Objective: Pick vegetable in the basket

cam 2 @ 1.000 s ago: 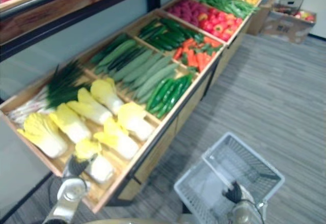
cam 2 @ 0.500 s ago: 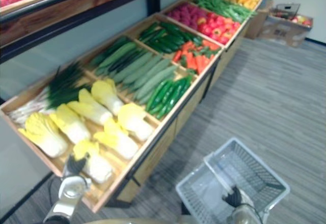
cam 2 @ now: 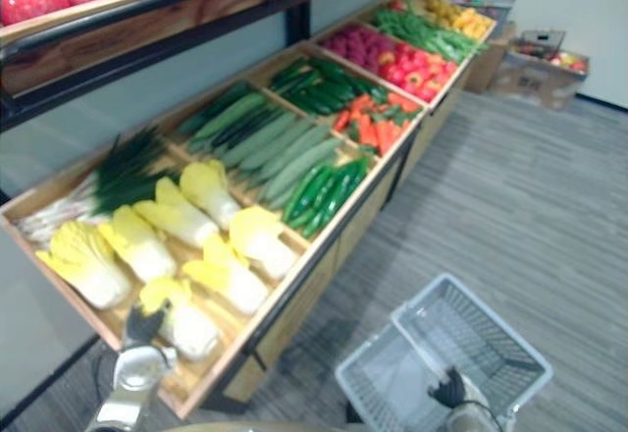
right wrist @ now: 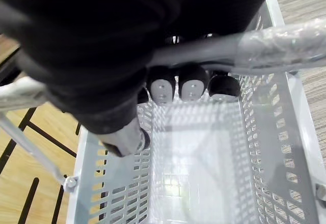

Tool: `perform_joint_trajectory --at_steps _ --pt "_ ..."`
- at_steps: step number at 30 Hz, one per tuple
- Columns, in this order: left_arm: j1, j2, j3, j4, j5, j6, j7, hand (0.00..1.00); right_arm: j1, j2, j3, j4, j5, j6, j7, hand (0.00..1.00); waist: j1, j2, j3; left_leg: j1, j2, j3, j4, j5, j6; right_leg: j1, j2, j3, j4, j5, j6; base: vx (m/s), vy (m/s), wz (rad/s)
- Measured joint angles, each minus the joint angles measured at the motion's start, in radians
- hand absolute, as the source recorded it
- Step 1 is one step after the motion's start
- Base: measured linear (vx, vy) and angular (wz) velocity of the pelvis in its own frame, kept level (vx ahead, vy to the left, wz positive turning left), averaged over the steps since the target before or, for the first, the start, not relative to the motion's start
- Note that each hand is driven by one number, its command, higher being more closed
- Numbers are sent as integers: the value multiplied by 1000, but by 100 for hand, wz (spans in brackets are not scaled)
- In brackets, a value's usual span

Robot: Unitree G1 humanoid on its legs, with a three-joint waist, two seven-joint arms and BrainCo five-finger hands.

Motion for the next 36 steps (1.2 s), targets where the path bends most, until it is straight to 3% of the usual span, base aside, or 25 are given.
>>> perform_joint_trajectory --at_steps 8,16,36 --pt "58 -27 -15 -79 -65 8 -67 100 12 14 -14 0 0 6 0 100 -18 -3 -24 1 -5 -5 -4 1 2 3 -5 -8 0 2 2 4 0 1" --pt "86 -49 -36 -173 -103 9 -73 100 23 34 -20 0 -2 8 -1 100 -21 -18 -43 20 -1 -1 -8 1 1 18 -4 -8 0 1 2 0 -2 0" --pt "146 -101 -47 -334 -103 6 -93 100 54 60 -58 -5 -8 8 -21 100 -20 -17 -52 40 16 4 -15 -1 -1 35 12 -11 11 -11 -17 0 0 0"
